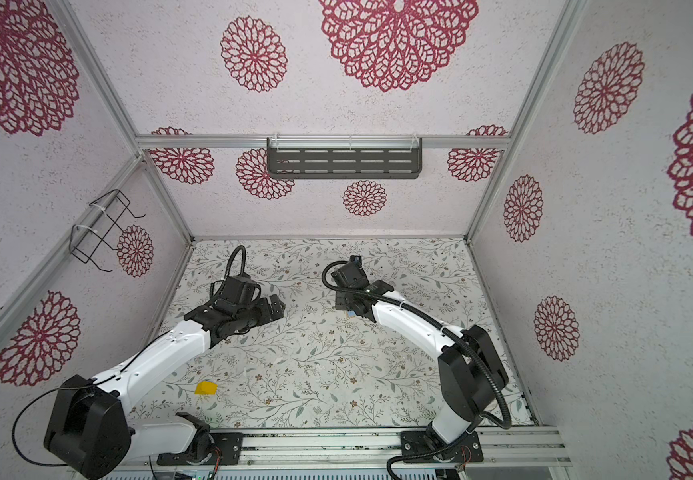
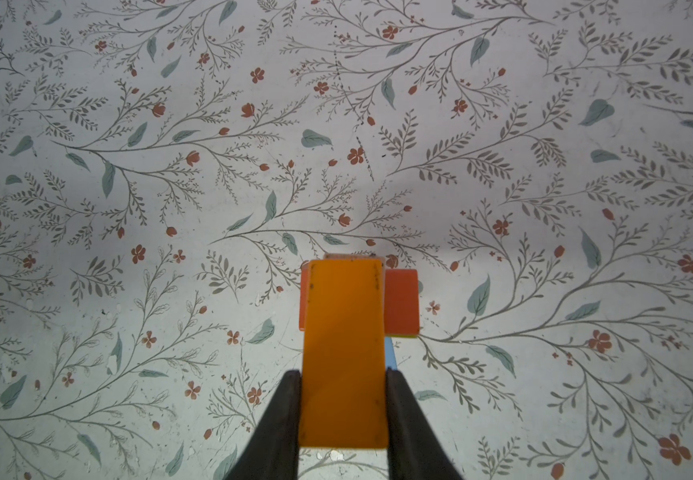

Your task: Build the wood block tower

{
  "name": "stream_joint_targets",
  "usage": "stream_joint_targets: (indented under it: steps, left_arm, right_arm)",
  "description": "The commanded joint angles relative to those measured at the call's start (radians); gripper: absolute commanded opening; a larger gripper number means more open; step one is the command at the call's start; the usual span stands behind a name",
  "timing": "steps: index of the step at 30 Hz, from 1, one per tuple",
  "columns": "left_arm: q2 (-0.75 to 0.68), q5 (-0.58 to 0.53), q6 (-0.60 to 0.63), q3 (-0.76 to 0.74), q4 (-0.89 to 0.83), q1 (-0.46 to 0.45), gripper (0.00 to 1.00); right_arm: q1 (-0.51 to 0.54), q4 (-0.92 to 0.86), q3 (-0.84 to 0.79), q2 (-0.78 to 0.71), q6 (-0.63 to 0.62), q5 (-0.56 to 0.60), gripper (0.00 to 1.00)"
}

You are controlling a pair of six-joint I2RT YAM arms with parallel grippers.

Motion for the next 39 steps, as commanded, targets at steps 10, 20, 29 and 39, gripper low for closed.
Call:
stream_joint_targets:
  steps: [10, 20, 29, 39]
  left_arm:
    - [-0.013, -0.011, 0.005, -0.011, 0.008, -0.008, 0.98]
    - [-0.022, -0.013, 0.009, -0.012, 0.000, -0.009, 0.98]
    - [-0.025, -0.013, 0.008, -0.011, -0.002, -0.008, 0.97]
    - [-0.030, -0.015, 0.010, -0.008, -0.006, -0.008, 0.97]
  right_arm:
    - [-0.006, 0.003, 0.020, 0.012, 0.016, 0.016, 0.00]
    - [-0.006, 0.001, 0.025, 0.013, 0.015, 0.016, 0.00]
    - [-0.006, -0.005, 0.029, 0.022, 0.015, 0.007, 0.05]
    - [-0.006, -0.019, 0.050, 0.030, 0.007, 0.001, 0.23]
